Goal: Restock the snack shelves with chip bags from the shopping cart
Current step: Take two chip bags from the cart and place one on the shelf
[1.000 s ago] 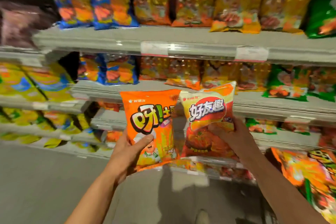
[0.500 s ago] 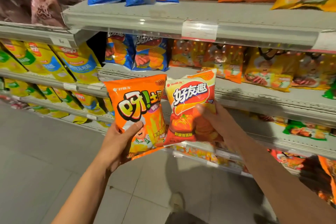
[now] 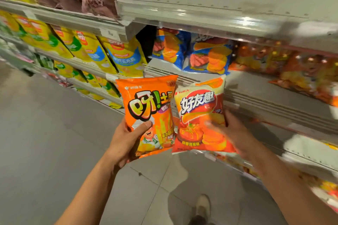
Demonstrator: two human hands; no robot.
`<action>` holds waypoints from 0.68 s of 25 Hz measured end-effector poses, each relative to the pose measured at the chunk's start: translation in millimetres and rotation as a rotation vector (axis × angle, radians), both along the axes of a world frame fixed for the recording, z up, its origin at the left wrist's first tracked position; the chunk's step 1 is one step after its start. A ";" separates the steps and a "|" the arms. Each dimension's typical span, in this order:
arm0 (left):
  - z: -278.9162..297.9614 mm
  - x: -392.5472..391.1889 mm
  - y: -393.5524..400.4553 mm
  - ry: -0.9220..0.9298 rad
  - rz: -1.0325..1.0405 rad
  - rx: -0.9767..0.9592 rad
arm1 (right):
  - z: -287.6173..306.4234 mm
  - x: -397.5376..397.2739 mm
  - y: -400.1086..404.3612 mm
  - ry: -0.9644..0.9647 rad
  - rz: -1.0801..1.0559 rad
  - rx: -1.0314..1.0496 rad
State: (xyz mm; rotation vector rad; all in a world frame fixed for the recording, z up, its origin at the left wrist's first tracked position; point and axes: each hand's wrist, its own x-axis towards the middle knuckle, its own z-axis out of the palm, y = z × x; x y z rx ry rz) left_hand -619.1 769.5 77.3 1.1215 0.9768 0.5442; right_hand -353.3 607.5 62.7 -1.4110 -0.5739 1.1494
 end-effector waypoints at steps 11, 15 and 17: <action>-56.6 -86.8 130.5 0.060 -0.134 -0.046 | -64.9 -109.5 59.5 0.019 -0.087 -0.242; -82.4 -104.6 185.0 0.064 -0.228 -0.052 | -79.5 -118.0 112.6 0.068 -0.293 -0.264; -97.6 -103.8 203.9 0.066 -0.263 -0.062 | -93.2 -102.4 146.0 0.077 -0.417 -0.268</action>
